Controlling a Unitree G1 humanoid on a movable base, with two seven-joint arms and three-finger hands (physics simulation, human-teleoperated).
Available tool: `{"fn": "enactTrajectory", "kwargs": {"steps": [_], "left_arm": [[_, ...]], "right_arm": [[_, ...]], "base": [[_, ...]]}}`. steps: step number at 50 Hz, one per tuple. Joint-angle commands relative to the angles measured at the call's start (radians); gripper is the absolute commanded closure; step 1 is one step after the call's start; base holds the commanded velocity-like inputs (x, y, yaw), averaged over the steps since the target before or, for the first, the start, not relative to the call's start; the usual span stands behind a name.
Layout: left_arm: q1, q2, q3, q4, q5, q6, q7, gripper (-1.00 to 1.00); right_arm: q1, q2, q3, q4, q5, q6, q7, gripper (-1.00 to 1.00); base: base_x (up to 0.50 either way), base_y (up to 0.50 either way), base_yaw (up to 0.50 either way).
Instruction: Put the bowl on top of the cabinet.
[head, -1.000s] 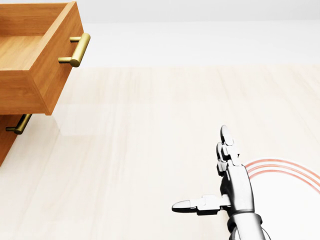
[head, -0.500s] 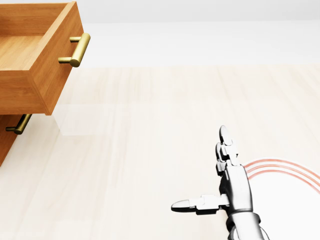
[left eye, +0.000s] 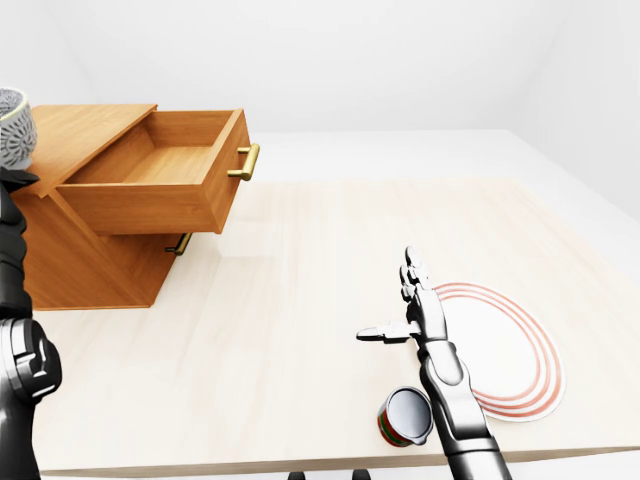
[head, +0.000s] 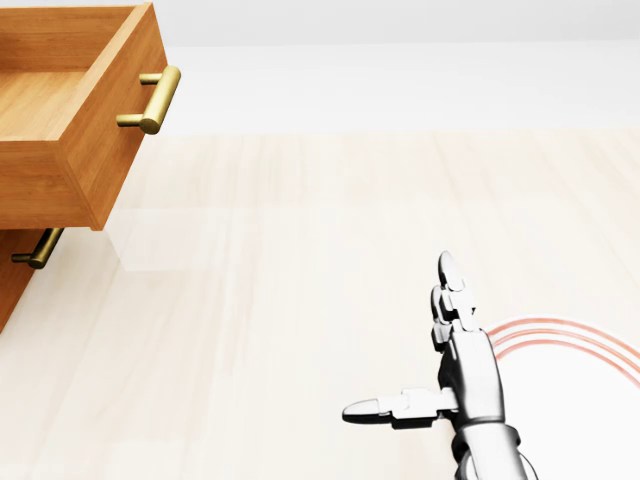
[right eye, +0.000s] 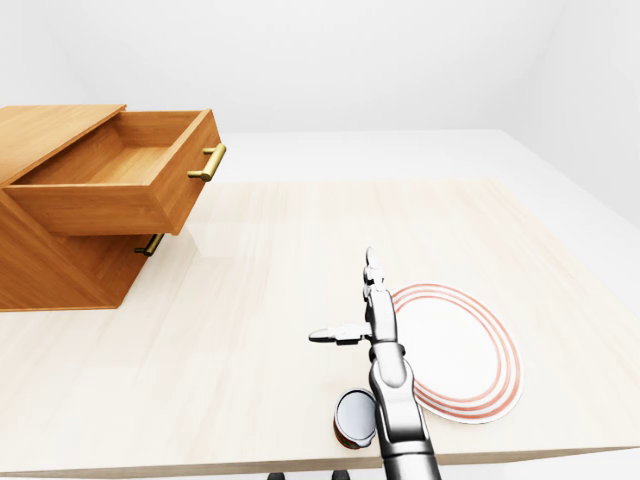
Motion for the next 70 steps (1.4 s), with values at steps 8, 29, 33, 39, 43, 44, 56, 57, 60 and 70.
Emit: {"fn": "enactTrajectory", "kwargs": {"steps": [8, 29, 33, 39, 43, 44, 56, 57, 60, 70], "left_arm": [[0.063, -0.131, -0.016, 0.028, -0.021, 0.000, 0.000, -1.00], [0.061, -0.138, -0.019, 0.019, -0.028, 0.000, 0.000, -1.00], [0.049, -0.139, -0.020, 0.014, -0.031, 0.000, 0.000, -1.00], [0.050, -0.148, -0.024, -0.001, -0.041, 0.000, 0.000, -1.00], [0.039, -0.150, -0.024, -0.018, -0.050, 0.000, 0.000, -1.00], [0.035, -0.149, -0.023, -0.022, -0.055, 0.000, 0.000, -1.00], [0.059, -0.167, 0.016, -0.244, -0.155, 0.000, 0.000, -1.00], [0.082, -0.176, 0.023, -0.304, -0.170, 0.000, 0.000, -1.00], [0.139, -0.197, 0.045, -0.450, -0.198, 0.000, 0.000, -1.00], [0.398, -0.303, 0.141, -1.132, -0.251, 0.000, 0.000, -1.00]], "right_arm": [[-0.007, -0.002, -0.004, 0.014, 0.002, -0.005, 0.001, -1.00], [-0.009, 0.000, -0.001, 0.023, -0.001, -0.010, -0.002, -1.00], [-0.007, 0.000, -0.001, 0.021, -0.001, -0.010, -0.001, -1.00], [-0.009, 0.000, -0.001, 0.023, -0.002, -0.010, -0.002, -1.00], [-0.015, 0.000, -0.001, 0.036, -0.004, -0.015, -0.004, -1.00], [-0.014, 0.000, 0.000, 0.035, -0.004, -0.014, -0.003, -1.00], [-0.009, 0.003, 0.007, 0.027, -0.008, -0.011, -0.004, -1.00], [-0.010, 0.003, 0.006, 0.031, -0.008, -0.014, -0.004, -1.00], [-0.011, 0.002, 0.005, 0.031, -0.007, -0.013, -0.004, -1.00], [-0.011, 0.003, 0.006, 0.031, -0.008, -0.014, -0.004, -1.00]], "base": [[0.00, 0.00, 0.00], [0.00, 0.00, 0.00], [0.00, 0.00, 0.00], [0.00, 0.00, 0.00], [0.00, 0.00, 0.00], [0.00, 0.00, 0.00], [0.00, 0.00, 0.00], [0.00, 0.00, 0.00], [0.00, 0.00, 0.00], [0.00, 0.00, 0.00]]}}
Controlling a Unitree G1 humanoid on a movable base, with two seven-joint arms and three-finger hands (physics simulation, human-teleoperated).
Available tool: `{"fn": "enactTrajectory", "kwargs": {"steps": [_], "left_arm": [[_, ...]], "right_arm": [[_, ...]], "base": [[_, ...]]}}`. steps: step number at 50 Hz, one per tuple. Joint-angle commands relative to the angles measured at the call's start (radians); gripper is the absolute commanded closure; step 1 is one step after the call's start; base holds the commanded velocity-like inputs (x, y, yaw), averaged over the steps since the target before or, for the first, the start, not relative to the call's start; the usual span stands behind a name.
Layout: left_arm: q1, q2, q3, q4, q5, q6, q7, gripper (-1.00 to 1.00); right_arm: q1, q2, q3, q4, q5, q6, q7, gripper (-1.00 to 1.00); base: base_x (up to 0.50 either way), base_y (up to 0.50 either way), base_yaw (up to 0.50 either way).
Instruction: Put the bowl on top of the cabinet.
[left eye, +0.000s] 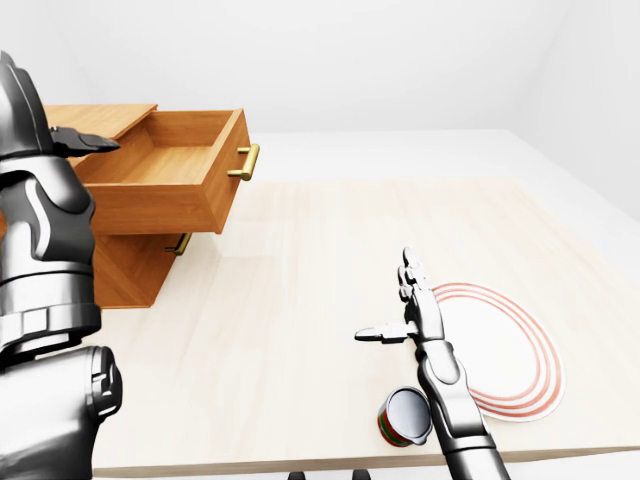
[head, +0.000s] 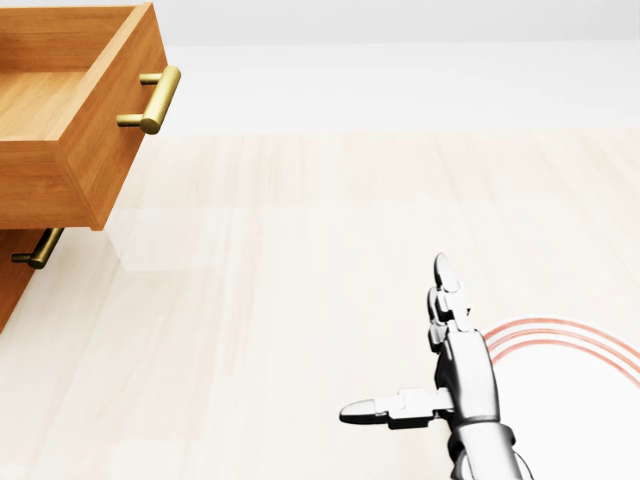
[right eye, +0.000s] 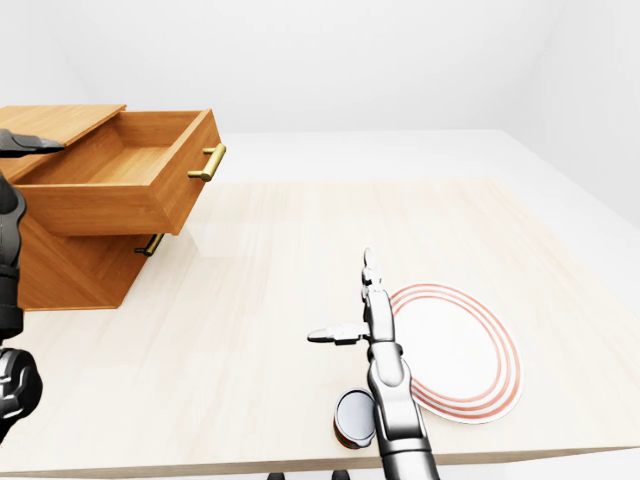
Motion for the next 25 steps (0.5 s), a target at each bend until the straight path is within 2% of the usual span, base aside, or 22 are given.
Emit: {"fn": "enactTrajectory", "kwargs": {"steps": [1, 3, 6, 7, 9, 11, 12, 14, 18, 22, 25], "left_arm": [[0.224, -0.123, 0.087, -0.644, -0.085, 0.013, -0.003, -1.00], [0.247, -0.135, 0.098, -0.730, -0.090, 0.040, -0.036, -1.00], [0.276, -0.148, 0.110, -0.830, -0.106, 0.067, -0.081, -1.00], [0.299, -0.160, 0.119, -0.912, -0.116, 0.093, -0.116, -1.00], [0.335, -0.177, 0.129, -1.028, -0.118, 0.123, -0.162, -1.00], [0.357, -0.189, 0.135, -1.097, -0.122, 0.136, -0.195, -1.00], [0.381, -0.204, 0.144, -1.194, -0.127, 0.173, -0.240, -1.00], [0.401, -0.216, 0.160, -1.285, -0.139, 0.175, -0.263, -1.00], [0.456, -0.254, 0.152, -1.419, -0.130, 0.175, -0.325, -1.00], [0.487, -0.286, 0.153, -1.457, -0.124, 0.175, -0.325, -1.00], [0.537, -0.328, 0.141, -1.504, -0.122, 0.175, -0.342, -1.00]], "right_arm": [[0.002, 0.000, 0.001, -0.006, 0.000, 0.002, 0.000, -1.00], [0.000, 0.000, 0.000, -0.003, 0.000, 0.002, 0.001, -1.00], [0.001, 0.000, 0.001, -0.003, 0.000, 0.001, 0.001, -1.00], [0.000, 0.000, 0.001, -0.002, -0.001, 0.000, 0.001, -1.00], [0.000, 0.001, 0.001, -0.003, -0.001, 0.001, 0.000, -1.00], [0.000, 0.001, 0.002, -0.003, -0.001, 0.002, 0.000, -1.00], [0.002, 0.001, 0.002, -0.006, -0.002, 0.003, 0.000, -1.00], [0.003, 0.001, 0.002, -0.010, -0.001, 0.005, 0.001, -1.00], [0.005, 0.001, 0.003, -0.015, -0.002, 0.008, 0.000, -1.00], [0.006, -0.001, -0.001, -0.021, 0.002, 0.010, 0.002, -1.00], [0.004, -0.001, -0.001, -0.018, 0.001, 0.010, 0.001, -1.00]], "base": [[0.00, 0.00, 0.00], [0.00, 0.00, 0.00], [0.00, 0.00, 0.00], [0.00, 0.00, 0.00], [0.00, 0.00, 0.00], [0.00, 0.00, 0.00], [0.00, 0.00, 0.00], [0.00, 0.00, 0.00], [0.00, 0.00, 0.00], [0.00, 0.00, 0.00], [0.00, 0.00, 0.00]]}}
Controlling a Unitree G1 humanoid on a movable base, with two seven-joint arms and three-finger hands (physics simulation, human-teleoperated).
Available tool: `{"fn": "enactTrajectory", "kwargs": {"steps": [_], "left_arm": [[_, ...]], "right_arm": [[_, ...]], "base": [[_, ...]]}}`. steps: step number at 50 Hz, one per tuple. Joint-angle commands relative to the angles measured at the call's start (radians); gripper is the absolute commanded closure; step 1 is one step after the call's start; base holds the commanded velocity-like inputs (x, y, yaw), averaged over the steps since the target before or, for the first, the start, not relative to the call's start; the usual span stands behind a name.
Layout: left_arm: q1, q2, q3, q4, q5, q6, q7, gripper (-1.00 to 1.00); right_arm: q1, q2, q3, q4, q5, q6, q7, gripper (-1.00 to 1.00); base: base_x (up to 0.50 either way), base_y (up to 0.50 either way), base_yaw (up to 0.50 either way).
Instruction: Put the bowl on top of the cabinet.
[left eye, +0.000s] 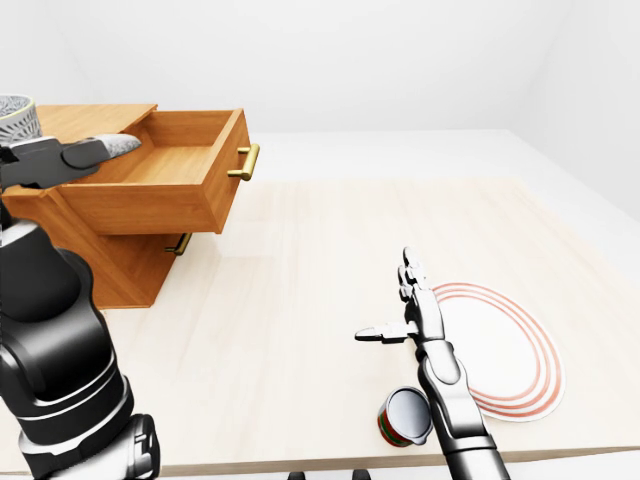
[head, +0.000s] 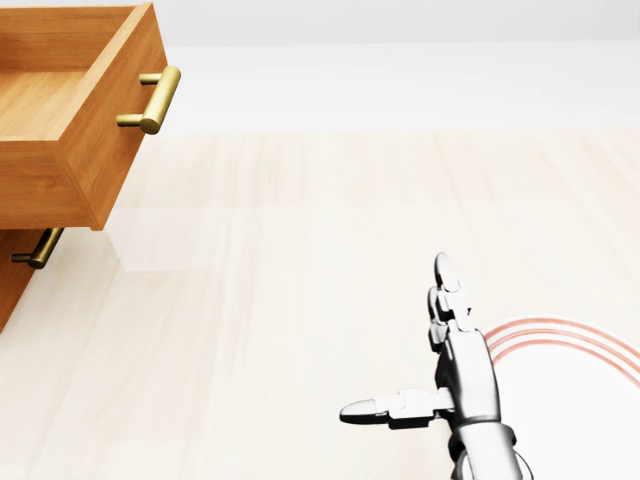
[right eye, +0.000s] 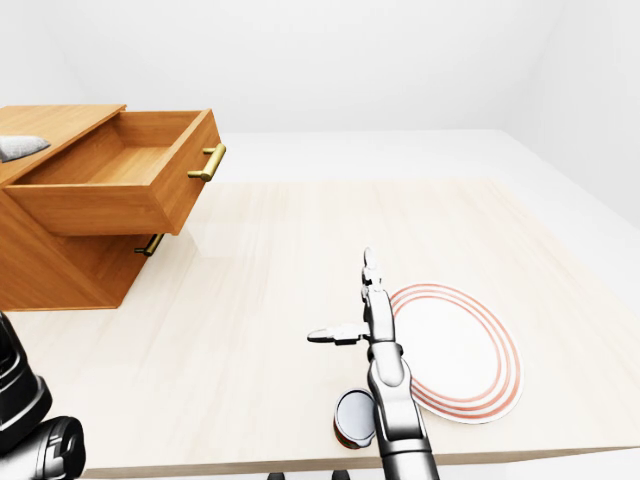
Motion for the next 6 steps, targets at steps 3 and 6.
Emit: {"fn": "enactTrajectory", "kwargs": {"steps": [3, 6], "left_arm": [[0.166, -0.138, -0.005, -0.337, -0.017, 0.010, -0.126, -1.00], [0.178, -0.154, -0.009, -0.341, -0.016, 0.010, -0.129, -1.00]], "right_arm": [[0.000, 0.000, 0.000, -0.001, 0.000, 0.001, 0.000, -1.00], [0.006, -0.001, -0.001, -0.015, 0.002, 0.006, 0.002, -1.00]], "base": [[0.00, 0.00, 0.00], [0.00, 0.00, 0.00]]}}
